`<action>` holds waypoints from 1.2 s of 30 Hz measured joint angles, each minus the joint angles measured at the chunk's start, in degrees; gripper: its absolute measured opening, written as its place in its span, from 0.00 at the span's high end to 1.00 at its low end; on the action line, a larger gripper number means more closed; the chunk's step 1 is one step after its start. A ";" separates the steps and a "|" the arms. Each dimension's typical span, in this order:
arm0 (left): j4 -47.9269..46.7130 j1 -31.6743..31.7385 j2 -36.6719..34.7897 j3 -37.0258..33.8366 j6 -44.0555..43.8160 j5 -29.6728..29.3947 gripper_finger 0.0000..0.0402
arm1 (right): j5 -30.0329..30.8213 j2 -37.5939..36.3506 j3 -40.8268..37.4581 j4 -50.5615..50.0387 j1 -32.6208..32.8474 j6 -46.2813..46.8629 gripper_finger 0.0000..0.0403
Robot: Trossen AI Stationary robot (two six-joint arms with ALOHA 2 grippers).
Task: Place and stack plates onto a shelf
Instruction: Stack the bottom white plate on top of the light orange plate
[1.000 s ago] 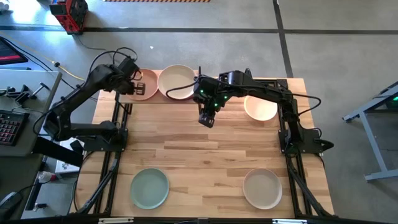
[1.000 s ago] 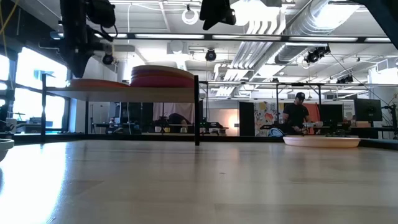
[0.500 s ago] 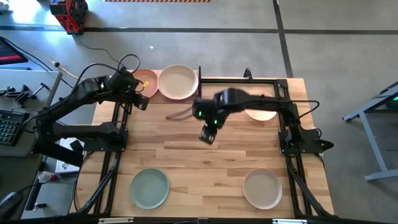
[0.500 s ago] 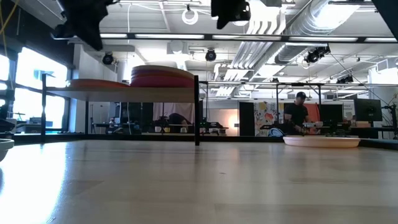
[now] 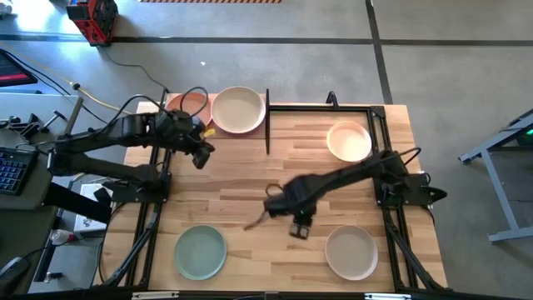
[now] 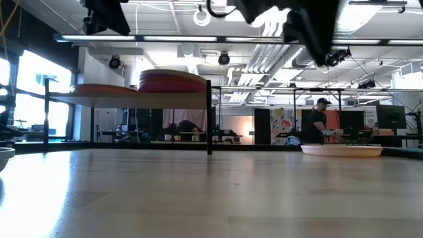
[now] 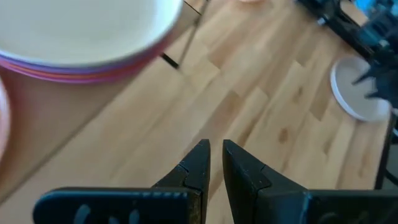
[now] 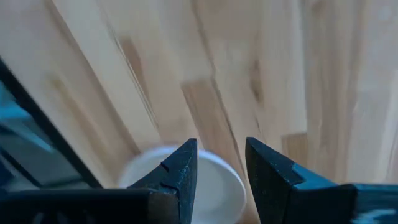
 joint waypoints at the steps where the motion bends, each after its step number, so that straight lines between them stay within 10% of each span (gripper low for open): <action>1: 0.00 -0.90 0.23 0.00 -0.61 0.00 0.92 | -0.01 0.00 -1.66 0.04 1.09 -0.55 0.72; 17: 2.59 -8.86 6.21 -0.04 -8.58 -0.94 0.92 | 0.15 0.02 -22.32 6.72 10.58 -23.50 0.72; 36: 2.62 -9.22 11.84 -0.04 -11.47 -2.45 0.92 | 2.36 0.02 -27.95 15.27 11.42 -30.81 0.72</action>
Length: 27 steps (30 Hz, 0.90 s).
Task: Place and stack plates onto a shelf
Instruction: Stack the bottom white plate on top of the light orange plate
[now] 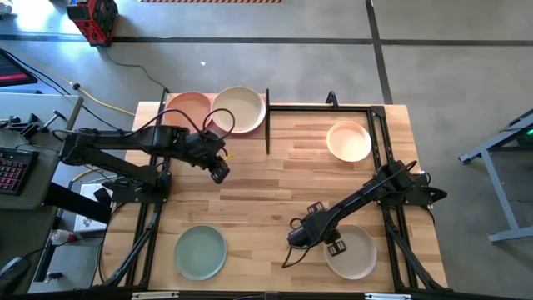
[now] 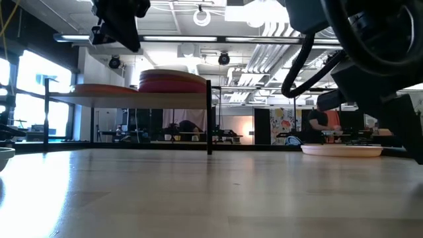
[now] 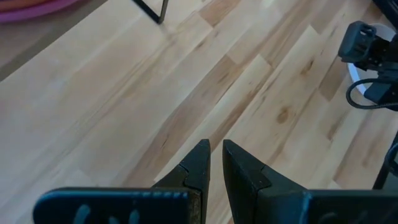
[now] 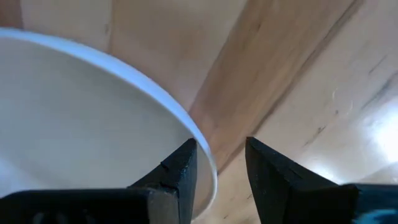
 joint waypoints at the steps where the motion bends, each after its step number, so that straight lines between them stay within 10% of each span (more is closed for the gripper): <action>1: -0.01 0.00 0.09 0.00 0.01 0.02 0.92 | -0.37 0.00 -0.25 0.83 0.00 0.03 0.72; 13: -0.07 0.00 0.03 0.00 0.06 -0.69 0.92 | -2.56 -0.14 -3.72 4.15 -0.38 0.90 0.72; 21: -0.06 0.07 0.03 0.01 0.09 -2.87 0.92 | -5.54 0.00 -3.43 3.22 -1.33 1.04 0.98; 27: -0.05 0.07 0.03 0.00 3.53 -2.90 0.92 | -5.85 -0.31 -3.43 3.12 -2.79 5.55 0.98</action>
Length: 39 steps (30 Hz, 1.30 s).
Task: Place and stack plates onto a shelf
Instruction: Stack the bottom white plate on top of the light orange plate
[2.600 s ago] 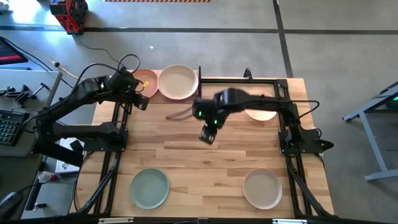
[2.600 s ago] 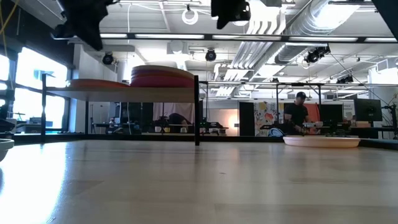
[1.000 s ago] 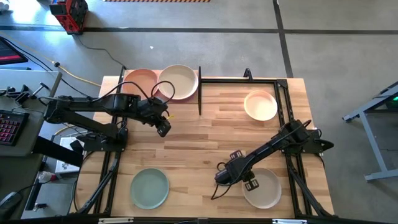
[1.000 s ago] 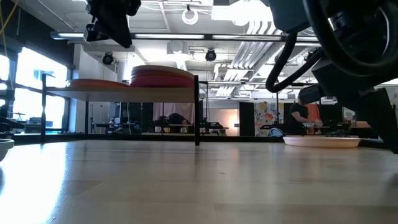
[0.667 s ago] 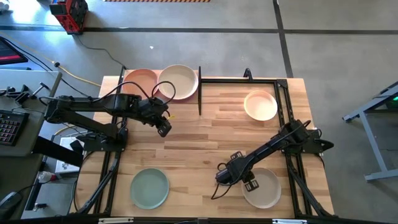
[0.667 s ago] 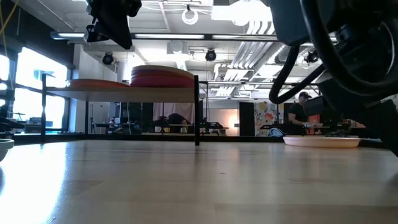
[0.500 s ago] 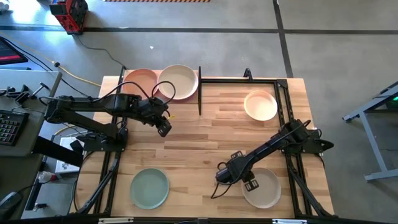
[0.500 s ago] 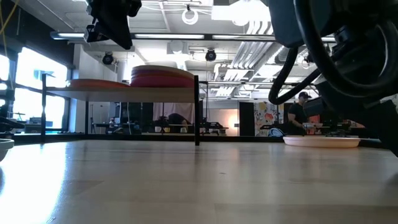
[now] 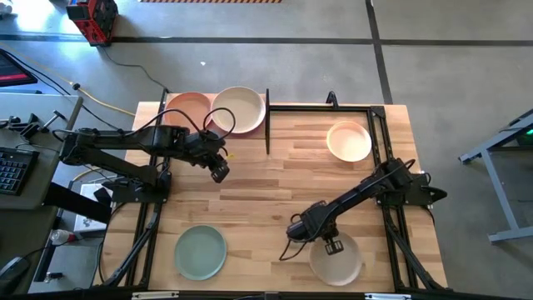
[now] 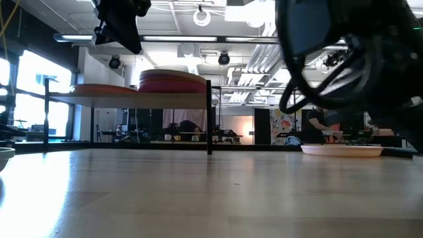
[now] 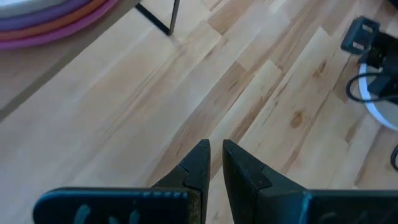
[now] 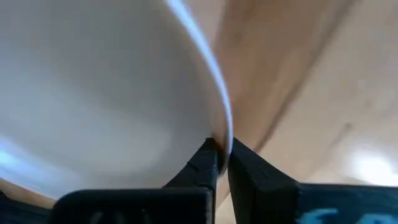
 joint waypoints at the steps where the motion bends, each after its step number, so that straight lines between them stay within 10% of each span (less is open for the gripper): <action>1: -0.01 0.00 0.00 0.00 0.71 -0.01 0.92 | 0.03 -0.40 0.02 0.02 -0.39 0.40 0.99; 18: 0.11 0.00 0.00 0.02 10.26 -0.03 0.92 | 12.97 -14.68 6.53 -1.32 -7.97 22.62 1.00; 39: 14.27 0.00 0.00 0.04 17.03 -0.20 0.92 | 38.66 -15.43 29.44 -12.00 -16.64 43.12 1.00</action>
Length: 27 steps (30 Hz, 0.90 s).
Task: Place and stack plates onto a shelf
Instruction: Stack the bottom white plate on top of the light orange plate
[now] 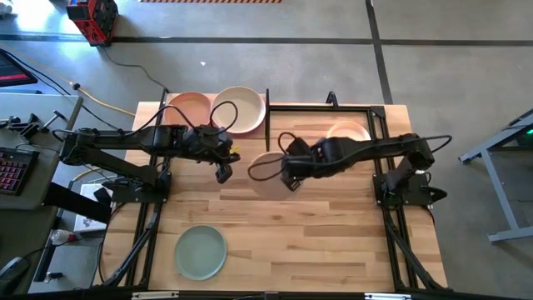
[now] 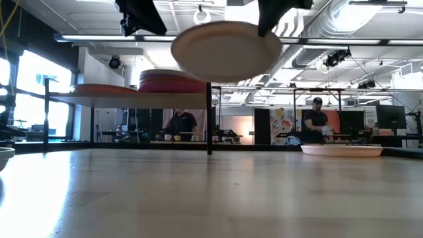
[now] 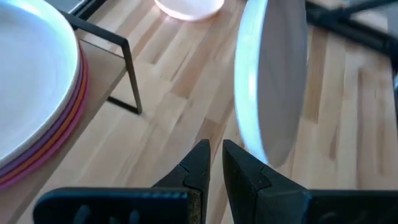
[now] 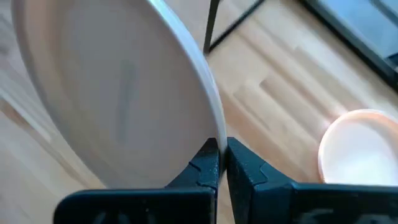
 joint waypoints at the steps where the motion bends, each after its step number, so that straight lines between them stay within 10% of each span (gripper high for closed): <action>1: 0.77 0.00 0.00 0.00 -1.00 -0.57 0.92 | 0.75 0.00 1.13 -0.40 -0.34 0.01 1.00; 27: 9.58 3.26 0.92 0.04 -11.01 -10.86 0.92 | 1.80 0.01 8.08 -0.94 -10.82 -7.87 1.00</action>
